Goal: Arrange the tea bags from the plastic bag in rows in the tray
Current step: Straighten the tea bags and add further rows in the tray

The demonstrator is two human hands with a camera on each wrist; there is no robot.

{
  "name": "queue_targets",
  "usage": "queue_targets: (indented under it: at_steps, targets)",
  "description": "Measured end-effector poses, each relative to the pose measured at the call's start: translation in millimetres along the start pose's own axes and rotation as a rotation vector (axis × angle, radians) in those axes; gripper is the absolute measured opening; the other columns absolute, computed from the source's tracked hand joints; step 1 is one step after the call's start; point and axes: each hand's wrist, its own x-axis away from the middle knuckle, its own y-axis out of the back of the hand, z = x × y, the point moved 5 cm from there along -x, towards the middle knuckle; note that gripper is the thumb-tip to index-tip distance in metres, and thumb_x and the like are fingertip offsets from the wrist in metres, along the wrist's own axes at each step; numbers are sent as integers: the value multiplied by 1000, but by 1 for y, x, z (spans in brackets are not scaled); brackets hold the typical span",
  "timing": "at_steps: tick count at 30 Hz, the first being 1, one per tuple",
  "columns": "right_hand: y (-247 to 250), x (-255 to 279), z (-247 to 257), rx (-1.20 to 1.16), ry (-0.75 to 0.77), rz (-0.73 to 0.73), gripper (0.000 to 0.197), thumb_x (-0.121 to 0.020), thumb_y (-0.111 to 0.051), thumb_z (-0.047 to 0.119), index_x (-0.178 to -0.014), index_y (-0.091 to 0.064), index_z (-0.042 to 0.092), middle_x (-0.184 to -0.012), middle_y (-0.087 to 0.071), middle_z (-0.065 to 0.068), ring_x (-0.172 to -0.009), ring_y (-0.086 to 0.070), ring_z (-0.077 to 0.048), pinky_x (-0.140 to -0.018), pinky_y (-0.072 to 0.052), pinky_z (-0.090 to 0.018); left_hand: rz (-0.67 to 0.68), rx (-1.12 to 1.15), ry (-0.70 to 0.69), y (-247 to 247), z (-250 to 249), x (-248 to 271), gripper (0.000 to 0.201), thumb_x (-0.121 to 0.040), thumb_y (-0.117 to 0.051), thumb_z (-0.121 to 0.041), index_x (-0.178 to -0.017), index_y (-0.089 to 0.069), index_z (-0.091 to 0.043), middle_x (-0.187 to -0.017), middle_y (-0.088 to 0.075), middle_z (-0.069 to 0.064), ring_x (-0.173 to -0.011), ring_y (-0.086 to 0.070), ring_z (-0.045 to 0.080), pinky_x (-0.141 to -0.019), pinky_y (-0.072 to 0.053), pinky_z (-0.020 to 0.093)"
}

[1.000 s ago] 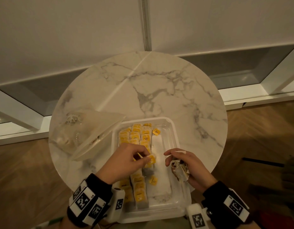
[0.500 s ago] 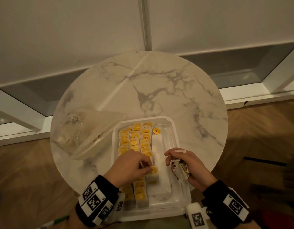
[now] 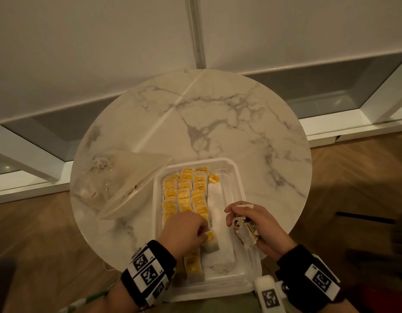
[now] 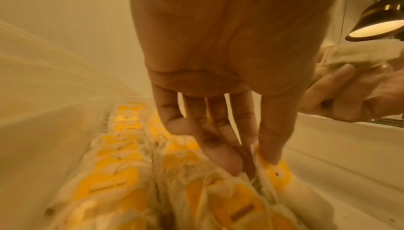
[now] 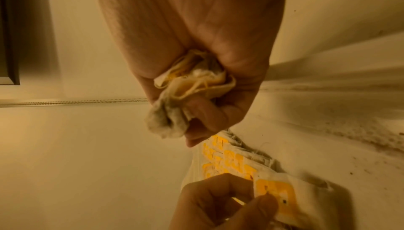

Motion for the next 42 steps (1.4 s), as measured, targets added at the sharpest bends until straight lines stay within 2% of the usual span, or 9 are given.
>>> queue_targets:
  at_steps: [4,9,13,16,22,26,29,36,42]
  targets:
    - [0,0,-1,-9,-1,6,24,-94,-53,13,-96,-66,-7,-78,-62,-20,-60,-57,-14,-55,-45,-21,-55,-35,51,7,4,-4,13,-90,-59,-38,-98,-66,-30,-100,-66,-9,-97,-60,16,-69,-36,29]
    - [0,0,-3,-31,-3,7,22,-94,-52,11,-94,-67,-5,-76,-63,-20,-61,-58,-14,-56,-46,-22,-57,-59,62,9,5,-12,10,-87,-61,-33,-94,-64,-27,-99,-65,-9,-96,-60,16,-67,-39,29]
    - [-1,0,-3,-32,-4,15,23,-87,-57,16,-92,-67,-5,-75,-63,-19,-61,-58,-14,-57,-45,-23,-82,-56,62,14,4,-11,12,-88,-61,-35,-93,-53,-30,-100,-60,-10,-96,-59,17,-66,-33,29]
    - [-1,0,-3,-23,-3,17,21,-91,-55,12,-93,-68,-5,-76,-63,-20,-62,-57,-15,-57,-45,-23,-78,-52,54,16,3,-6,16,-88,-60,-37,-93,-48,-29,-100,-59,-9,-95,-58,17,-65,-32,31]
    - [0,-1,-4,-31,-40,14,21,-95,-52,9,-95,-66,-7,-76,-61,-21,-55,-58,-16,-46,-46,-23,63,-64,-140,6,-24,15,16,-92,-55,-36,-103,-58,-24,-103,-62,-4,-96,-58,19,-70,-37,30]
    - [-2,-2,-4,0,-45,19,21,-96,-51,8,-94,-66,-7,-77,-61,-21,-56,-59,-15,-48,-47,-21,137,-179,-167,-6,-30,16,18,-93,-52,-23,-107,-60,-16,-109,-61,4,-98,-60,28,-68,-36,34]
    - [-2,-2,-4,9,-55,28,22,-96,-50,8,-97,-65,-9,-78,-60,-22,-55,-58,-13,-47,-47,-20,154,-190,-157,-10,-28,17,20,-94,-51,-23,-111,-60,-15,-113,-59,5,-101,-58,27,-68,-35,34]
    - [-5,0,-2,16,-72,23,24,-96,-49,10,-96,-65,-9,-80,-60,-22,-55,-58,-14,-47,-46,-20,67,-81,-110,-6,-17,15,17,-97,-49,-31,-105,-57,-19,-109,-57,0,-98,-57,22,-70,-38,31]
    - [-15,1,-2,21,-166,33,37,-97,-49,28,-97,-68,-3,-79,-64,-21,-59,-55,-21,-52,-47,-28,-225,281,-99,25,-13,27,9,-95,-52,-39,-95,-59,-33,-89,-59,-14,-80,-53,5,-71,-48,27]
